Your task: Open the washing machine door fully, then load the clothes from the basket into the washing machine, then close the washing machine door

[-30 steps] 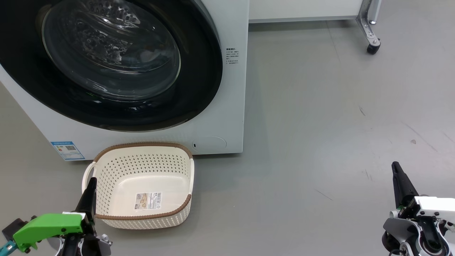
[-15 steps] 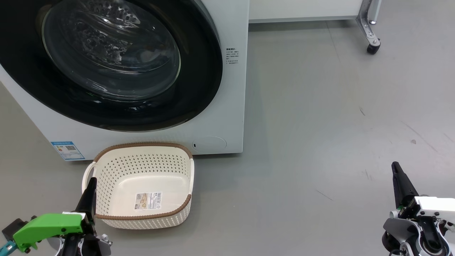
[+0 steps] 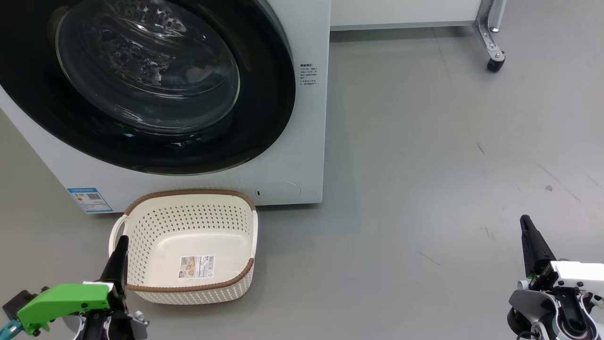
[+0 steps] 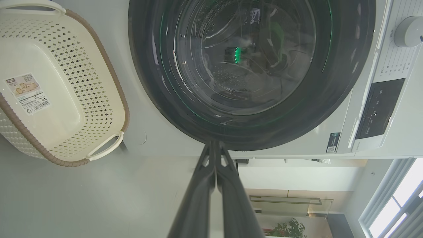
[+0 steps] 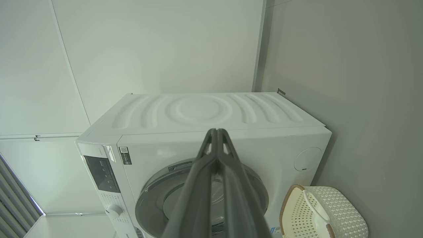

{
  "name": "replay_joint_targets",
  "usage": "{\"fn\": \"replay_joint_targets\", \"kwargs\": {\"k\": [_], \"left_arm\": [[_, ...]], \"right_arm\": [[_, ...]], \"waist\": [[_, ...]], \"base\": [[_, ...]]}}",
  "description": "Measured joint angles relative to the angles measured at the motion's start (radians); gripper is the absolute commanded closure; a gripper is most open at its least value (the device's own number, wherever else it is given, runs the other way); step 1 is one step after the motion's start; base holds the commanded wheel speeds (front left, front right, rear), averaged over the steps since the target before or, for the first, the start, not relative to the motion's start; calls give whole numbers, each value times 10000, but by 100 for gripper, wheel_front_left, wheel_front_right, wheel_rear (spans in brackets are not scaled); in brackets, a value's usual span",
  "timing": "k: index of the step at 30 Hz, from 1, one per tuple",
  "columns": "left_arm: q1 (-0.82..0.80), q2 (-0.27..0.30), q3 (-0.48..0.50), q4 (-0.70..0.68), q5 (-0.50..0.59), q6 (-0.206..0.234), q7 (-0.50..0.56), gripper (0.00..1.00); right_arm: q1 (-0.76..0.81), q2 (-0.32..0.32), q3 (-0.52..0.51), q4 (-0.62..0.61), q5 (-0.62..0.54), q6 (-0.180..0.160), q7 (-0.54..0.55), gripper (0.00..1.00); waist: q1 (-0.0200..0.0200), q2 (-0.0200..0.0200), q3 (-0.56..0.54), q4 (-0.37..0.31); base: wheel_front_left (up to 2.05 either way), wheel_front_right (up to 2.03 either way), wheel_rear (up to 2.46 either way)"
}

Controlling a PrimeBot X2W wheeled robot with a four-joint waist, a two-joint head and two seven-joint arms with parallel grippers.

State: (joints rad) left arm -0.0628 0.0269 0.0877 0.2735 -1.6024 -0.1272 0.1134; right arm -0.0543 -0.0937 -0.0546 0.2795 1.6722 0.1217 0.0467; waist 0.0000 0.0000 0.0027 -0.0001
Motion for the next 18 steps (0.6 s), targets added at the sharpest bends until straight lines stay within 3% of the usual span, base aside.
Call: {"fn": "replay_joint_targets", "kwargs": {"k": [18], "left_arm": [[0, 0, 0, 0, 0, 0, 0, 100]], "right_arm": [[-1, 8, -19, -2, -2, 0, 0, 100]], "waist": [[0, 0, 1, -1]], "base": [[0, 0, 0]]}}
